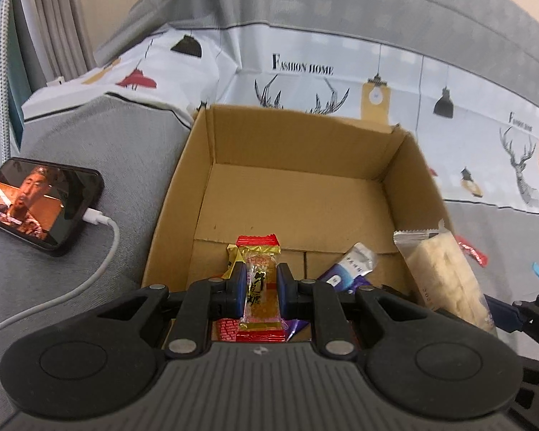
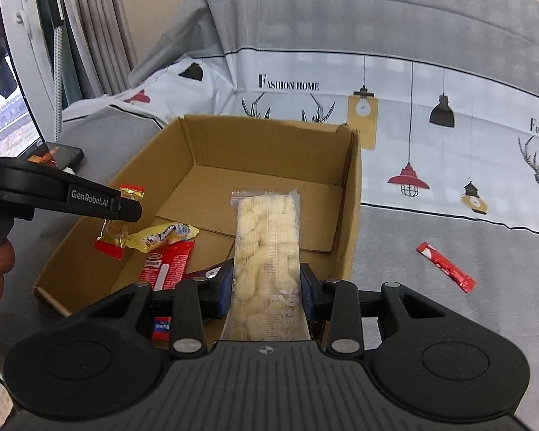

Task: Organize snacks
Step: 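Lower the red-gold candy into the box with the left tool while the right tool lowers the rice-cake bar, then open both tools inside the box, releasing the candy and rice-cake bar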

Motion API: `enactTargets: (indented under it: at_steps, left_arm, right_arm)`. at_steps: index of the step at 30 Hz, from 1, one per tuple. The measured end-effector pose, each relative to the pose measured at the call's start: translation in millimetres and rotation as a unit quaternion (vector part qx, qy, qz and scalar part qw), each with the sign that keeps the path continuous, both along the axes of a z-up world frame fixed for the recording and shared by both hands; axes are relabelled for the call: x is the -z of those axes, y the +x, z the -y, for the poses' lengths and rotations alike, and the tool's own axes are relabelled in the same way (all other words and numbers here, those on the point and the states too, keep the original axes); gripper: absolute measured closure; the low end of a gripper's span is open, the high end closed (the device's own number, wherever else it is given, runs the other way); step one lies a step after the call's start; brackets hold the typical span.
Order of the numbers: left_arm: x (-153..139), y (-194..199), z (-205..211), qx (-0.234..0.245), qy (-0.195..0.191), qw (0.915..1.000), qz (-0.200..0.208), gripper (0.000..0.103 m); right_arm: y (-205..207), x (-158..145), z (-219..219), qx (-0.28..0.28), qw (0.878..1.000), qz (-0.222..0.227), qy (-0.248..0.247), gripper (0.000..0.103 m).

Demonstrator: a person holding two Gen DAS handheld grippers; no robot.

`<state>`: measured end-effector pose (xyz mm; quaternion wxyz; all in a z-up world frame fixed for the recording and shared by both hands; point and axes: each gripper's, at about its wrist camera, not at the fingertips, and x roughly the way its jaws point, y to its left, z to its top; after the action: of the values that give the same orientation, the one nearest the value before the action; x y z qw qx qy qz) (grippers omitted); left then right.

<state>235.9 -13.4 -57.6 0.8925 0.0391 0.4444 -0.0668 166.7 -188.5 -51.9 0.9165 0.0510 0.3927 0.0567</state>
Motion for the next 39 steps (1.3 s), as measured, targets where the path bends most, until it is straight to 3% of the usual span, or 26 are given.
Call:
enactTargets:
  at_steps: [6,8,9,10,12,19,27,39]
  left_arm:
    - [17.0,16.9,0.9,-0.004,0.013,0.9998,-0.015,0.082]
    - [18.6,19.3,1.9,-0.005,0.018,0.9997,-0.014,0.049]
    - [18.4,20.9,1.9,-0.008,0.019,0.9996,-0.016,0.007]
    - [16.4,20.6,0.6,-0.015,0.016,0.9997,-0.009,0.001]
    - [11.3,16.3,-2.0,-0.021,0.009,0.9997,0.01,0.0]
    - [9.5,-6.1,-4.6,-0.021,0.016,0.9993,-0.025,0.0]
    - [-8.2,-86.9,-13.9,-0.026,0.021,0.9987,-0.038,0.0]
    - [-36.9,-200.3,-11.4,-0.009,0.032,0.9994,0.005,0.0]
  right_arm:
    - [17.1,12.5,-0.8,0.004,1.0,-0.007,0.0,0.064]
    - [21.9,13.8,1.4,0.011,1.0,-0.008,0.008,0.062]
    - [23.9,13.4,3.2,0.016,1.0,-0.008,0.015,0.052]
    - [25.7,12.2,5.1,0.022,1.0,-0.009,0.019,0.035]
    - [26.1,8.2,8.8,0.038,0.999,-0.002,0.023,0.018]
    - [2.5,-2.2,6.8,0.036,0.999,-0.018,0.028,0.016]
    - [-61.3,-37.2,-12.8,0.012,0.999,-0.014,0.027,0.011]
    - [-166.3,-76.5,-26.7,0.015,0.999,0.04,-0.001,0.007]
